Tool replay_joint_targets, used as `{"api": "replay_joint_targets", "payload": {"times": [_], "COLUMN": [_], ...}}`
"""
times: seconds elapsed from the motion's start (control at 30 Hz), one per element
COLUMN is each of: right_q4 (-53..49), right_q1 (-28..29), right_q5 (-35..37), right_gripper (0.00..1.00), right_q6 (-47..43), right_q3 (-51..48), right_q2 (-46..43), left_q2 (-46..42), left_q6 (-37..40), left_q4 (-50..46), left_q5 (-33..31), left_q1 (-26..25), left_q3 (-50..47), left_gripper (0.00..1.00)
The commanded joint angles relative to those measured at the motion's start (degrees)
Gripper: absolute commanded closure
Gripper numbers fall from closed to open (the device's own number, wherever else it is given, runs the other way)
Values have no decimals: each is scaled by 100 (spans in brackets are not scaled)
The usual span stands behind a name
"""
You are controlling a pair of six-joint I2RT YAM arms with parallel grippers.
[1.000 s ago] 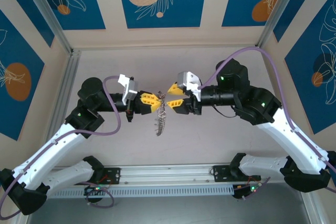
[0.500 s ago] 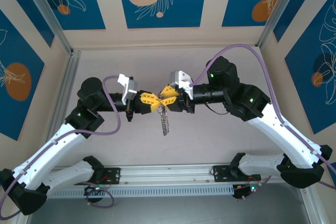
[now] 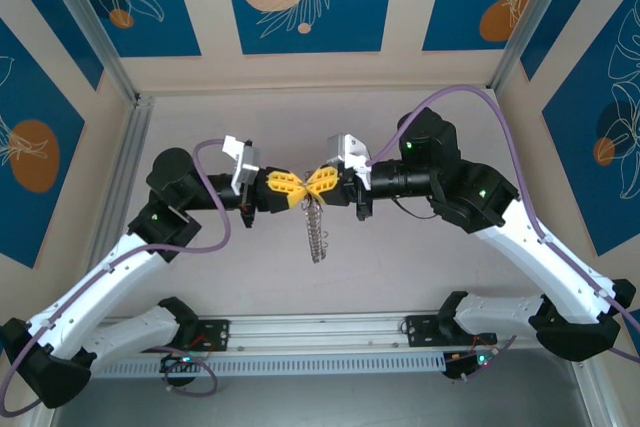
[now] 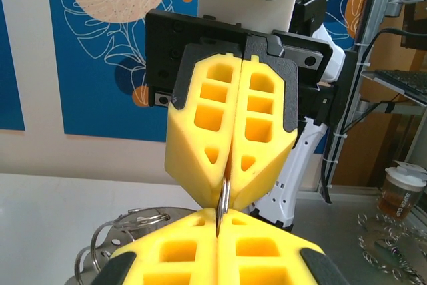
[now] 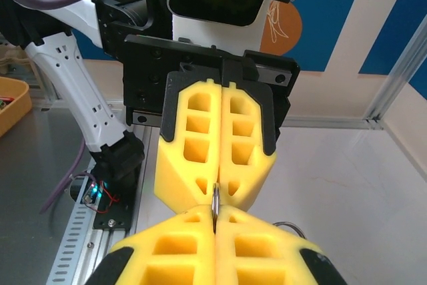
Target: Put the keys on the keyring
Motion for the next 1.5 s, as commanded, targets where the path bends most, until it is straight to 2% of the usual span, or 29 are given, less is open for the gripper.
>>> {"api": "replay_joint_targets", "payload": {"times": [0.0, 0.13, 0.23, 0.33, 0.77, 0.9, 1.0, 1.07, 1.2, 1.37, 1.47], "right_q4": [-391, -991, -1372, -1467, -1458, -1493, -1514, -1524, -1508, -1351, -1212], "right_q1": [14, 21, 84, 121, 278, 321, 348, 364, 368, 336, 280], "right_q5": [283, 672, 906, 1002, 858, 831, 818, 805, 774, 768, 721], "right_gripper": [100, 100, 100, 100, 100, 100, 100, 100, 100, 77, 73], "right_q6": [-262, -651, -907, -1030, -1121, -1138, -1152, -1165, -1176, -987, -787], "right_q3": [10, 398, 677, 810, 1026, 1065, 1089, 1097, 1084, 754, 481], "right_q2": [49, 309, 541, 633, 836, 901, 919, 928, 919, 722, 547], "left_q2": [-109, -39, 116, 262, 580, 598, 644, 682, 677, 380, 264], "left_q6": [910, 2262, 2888, 3215, 3537, 3522, 3509, 3508, 3403, 2967, 2806], "left_q4": [-1188, -3505, -4478, -4918, -5226, -5147, -5111, -5126, -4948, -4224, -3976], "left_q5": [-214, -960, -1417, -1687, -1993, -1993, -1952, -1906, -1856, -1683, -1579], "left_q1": [6, -73, -156, -236, -460, -472, -477, -487, -491, -478, -450], "left_q3": [628, 1473, 1957, 2196, 2302, 2272, 2263, 2271, 2166, 1790, 1646], "left_gripper": [97, 78, 75, 75, 72, 75, 82, 100, 100, 100, 100]}}
